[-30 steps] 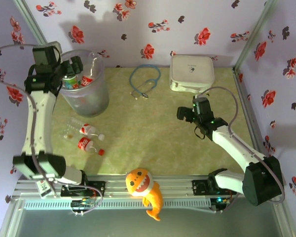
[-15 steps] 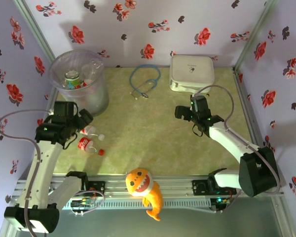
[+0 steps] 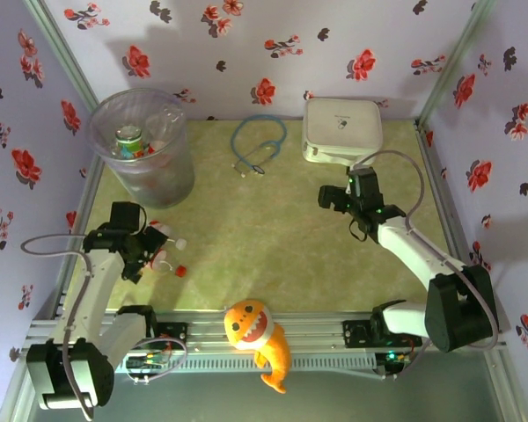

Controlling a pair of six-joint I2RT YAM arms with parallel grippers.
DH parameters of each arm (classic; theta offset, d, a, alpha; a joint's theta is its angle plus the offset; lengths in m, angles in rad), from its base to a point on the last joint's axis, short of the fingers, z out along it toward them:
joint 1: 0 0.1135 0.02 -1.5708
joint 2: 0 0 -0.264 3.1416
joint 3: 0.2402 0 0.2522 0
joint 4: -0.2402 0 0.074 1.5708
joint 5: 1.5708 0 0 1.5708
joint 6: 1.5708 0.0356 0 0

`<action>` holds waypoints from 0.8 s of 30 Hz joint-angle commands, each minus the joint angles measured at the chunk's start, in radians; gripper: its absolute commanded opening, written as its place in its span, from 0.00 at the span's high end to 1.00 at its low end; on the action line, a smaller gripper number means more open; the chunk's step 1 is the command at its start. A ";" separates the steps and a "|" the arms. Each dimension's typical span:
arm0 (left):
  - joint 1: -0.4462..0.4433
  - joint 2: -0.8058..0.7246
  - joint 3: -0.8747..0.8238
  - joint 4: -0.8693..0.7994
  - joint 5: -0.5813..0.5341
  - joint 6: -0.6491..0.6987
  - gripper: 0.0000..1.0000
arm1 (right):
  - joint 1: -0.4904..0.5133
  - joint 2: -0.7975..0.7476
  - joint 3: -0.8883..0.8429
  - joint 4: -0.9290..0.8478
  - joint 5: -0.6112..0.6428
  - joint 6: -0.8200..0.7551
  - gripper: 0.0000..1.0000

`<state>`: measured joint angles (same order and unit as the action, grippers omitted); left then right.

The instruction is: Put the plastic bottles in the bin

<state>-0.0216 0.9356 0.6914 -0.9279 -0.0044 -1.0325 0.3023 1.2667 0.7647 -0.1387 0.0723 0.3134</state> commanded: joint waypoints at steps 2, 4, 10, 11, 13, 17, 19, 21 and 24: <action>0.022 -0.011 -0.066 0.057 0.026 -0.034 0.11 | -0.019 -0.022 -0.021 0.008 -0.018 -0.025 0.01; 0.036 -0.001 -0.104 0.092 0.025 -0.038 0.11 | -0.024 -0.017 -0.025 0.013 -0.024 -0.024 0.01; 0.074 0.014 -0.180 0.166 0.006 -0.052 0.16 | -0.029 -0.006 -0.023 0.015 -0.031 -0.027 0.01; 0.077 0.013 -0.186 0.172 0.004 -0.055 0.17 | -0.028 -0.005 -0.023 0.016 -0.031 -0.028 0.01; 0.085 0.015 -0.195 0.187 -0.005 -0.055 0.19 | -0.030 0.001 -0.024 0.017 -0.036 -0.027 0.01; 0.093 0.035 -0.211 0.237 -0.011 -0.050 0.20 | -0.029 0.013 -0.024 0.025 -0.046 -0.018 0.01; 0.095 0.051 -0.222 0.268 -0.012 -0.052 0.21 | -0.030 0.015 -0.021 0.025 -0.049 -0.016 0.01; 0.099 0.063 -0.227 0.286 -0.016 -0.050 0.22 | -0.031 0.014 -0.018 0.022 -0.049 -0.016 0.01; 0.113 0.072 -0.229 0.294 -0.025 -0.033 0.21 | -0.030 0.009 -0.018 0.015 -0.045 -0.022 0.01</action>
<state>0.0738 1.0000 0.4717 -0.6624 0.0010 -1.0679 0.2802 1.2728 0.7509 -0.1310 0.0326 0.3058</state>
